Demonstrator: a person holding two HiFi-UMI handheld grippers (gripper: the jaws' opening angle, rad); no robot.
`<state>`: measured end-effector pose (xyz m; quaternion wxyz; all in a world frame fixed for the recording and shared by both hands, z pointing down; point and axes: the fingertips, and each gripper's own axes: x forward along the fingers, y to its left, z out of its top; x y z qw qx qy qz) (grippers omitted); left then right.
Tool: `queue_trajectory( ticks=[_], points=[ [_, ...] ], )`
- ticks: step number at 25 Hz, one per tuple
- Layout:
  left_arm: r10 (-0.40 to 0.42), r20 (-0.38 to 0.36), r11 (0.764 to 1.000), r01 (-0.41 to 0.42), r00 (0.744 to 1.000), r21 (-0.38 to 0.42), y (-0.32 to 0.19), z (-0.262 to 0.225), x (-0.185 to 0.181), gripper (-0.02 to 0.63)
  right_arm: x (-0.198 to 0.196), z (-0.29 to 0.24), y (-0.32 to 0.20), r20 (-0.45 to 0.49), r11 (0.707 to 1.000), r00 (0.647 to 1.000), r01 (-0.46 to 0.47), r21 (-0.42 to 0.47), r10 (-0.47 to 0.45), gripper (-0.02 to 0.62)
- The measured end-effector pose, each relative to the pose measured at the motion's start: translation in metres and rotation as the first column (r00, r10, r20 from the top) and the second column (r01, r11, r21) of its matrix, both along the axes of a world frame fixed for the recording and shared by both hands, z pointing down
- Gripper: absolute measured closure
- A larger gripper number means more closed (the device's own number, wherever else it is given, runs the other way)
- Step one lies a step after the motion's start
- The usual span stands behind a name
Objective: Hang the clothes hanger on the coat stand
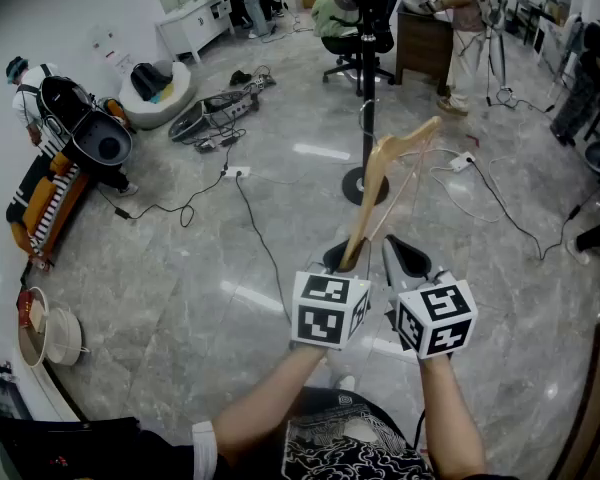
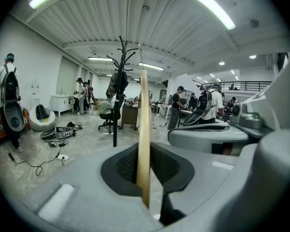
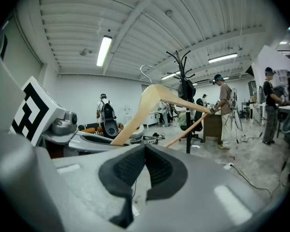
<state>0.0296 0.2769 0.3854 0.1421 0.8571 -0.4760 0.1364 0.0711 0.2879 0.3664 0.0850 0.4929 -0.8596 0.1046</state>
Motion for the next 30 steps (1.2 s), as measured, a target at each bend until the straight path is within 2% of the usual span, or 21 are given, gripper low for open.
queue_trajectory(
  ticks=[12, 18, 30],
  points=[
    [0.019, -0.014, 1.000, -0.019, 1.000, -0.004, -0.033, 0.008, -0.009, 0.563, -0.013, 0.006, -0.030, -0.021, 1.000, 1.000, -0.018, 0.002, 0.018, 0.595],
    [0.050, -0.020, 0.999, -0.050, 0.999, -0.015, -0.077, 0.009, -0.023, 0.563, -0.027, 0.005, -0.073, -0.038, 0.999, 0.998, -0.044, -0.007, 0.044, 0.595],
    [0.116, -0.028, 0.993, -0.117, 0.993, -0.022, -0.177, 0.007, -0.081, 0.563, -0.091, 0.002, -0.172, -0.046, 0.996, 0.995, -0.089, -0.013, 0.088, 0.595]
  ],
)
